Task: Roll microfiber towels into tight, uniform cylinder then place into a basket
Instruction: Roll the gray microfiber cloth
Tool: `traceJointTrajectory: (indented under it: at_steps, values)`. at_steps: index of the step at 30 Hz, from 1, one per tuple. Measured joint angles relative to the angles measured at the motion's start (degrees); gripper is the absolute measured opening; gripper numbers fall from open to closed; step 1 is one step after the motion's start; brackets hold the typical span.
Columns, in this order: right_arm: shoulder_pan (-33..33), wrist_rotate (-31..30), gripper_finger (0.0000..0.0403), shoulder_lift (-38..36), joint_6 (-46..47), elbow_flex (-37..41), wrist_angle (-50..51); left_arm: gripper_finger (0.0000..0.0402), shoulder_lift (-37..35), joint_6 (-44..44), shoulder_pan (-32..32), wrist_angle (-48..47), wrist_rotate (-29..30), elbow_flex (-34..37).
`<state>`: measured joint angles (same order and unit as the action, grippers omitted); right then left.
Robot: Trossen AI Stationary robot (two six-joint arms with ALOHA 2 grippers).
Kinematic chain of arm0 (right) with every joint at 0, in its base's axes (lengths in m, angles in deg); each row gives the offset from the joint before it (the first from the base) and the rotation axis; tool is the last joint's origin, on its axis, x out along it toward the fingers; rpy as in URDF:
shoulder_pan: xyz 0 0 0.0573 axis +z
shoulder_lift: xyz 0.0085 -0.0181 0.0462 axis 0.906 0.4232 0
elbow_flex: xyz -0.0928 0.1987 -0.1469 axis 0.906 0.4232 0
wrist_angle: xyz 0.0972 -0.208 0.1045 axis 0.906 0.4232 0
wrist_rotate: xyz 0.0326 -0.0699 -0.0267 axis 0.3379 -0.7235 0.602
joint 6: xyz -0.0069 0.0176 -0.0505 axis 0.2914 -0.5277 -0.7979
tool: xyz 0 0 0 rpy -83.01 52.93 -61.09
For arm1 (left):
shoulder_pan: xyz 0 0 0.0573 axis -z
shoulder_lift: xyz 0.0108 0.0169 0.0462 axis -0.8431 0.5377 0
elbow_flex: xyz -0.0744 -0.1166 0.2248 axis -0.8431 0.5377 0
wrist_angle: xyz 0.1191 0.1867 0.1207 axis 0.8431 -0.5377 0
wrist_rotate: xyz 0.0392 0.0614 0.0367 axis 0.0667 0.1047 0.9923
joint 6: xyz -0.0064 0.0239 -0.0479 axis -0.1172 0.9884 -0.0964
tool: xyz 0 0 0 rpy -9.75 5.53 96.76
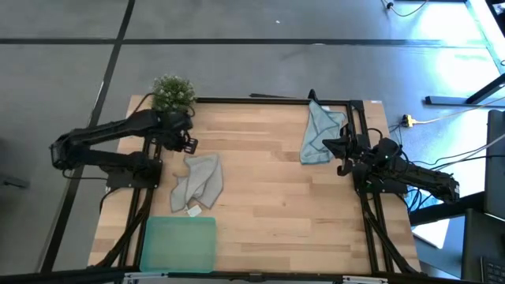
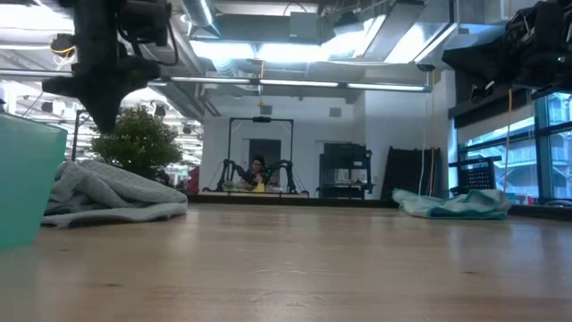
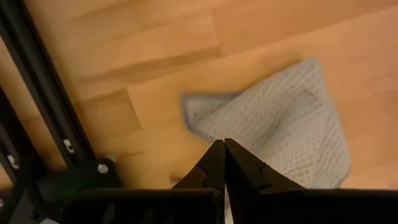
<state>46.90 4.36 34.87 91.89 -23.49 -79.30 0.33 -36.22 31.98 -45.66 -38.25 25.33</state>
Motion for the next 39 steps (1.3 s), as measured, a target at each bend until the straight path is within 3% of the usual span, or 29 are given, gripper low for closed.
traceJointTrajectory:
  at_steps: [12, 16, 30, 39]
  values:
    - [0.00, 0.50, 0.0019, -0.02, 0.16, -0.01, 0.00, 0.0067, 4.50, 0.79, 0.00, 0.12, -0.37, 0.00]
    - [0.00, 0.51, 0.0019, -0.02, 0.15, 0.00, 0.00, 0.0088, 6.39, -2.70, -0.51, 0.18, -0.04, 0.00]
    - [0.00, 1.06, 0.0019, -0.02, 1.57, -0.01, 0.01, 0.0089, 20.77, -1.97, -3.29, 1.57, -2.49, 0.05]
    - [-0.02, 2.45, 0.0019, -0.02, 1.65, -0.02, 0.01, 0.0085, 29.01, 1.35, -3.26, 7.87, -1.38, 0.07]
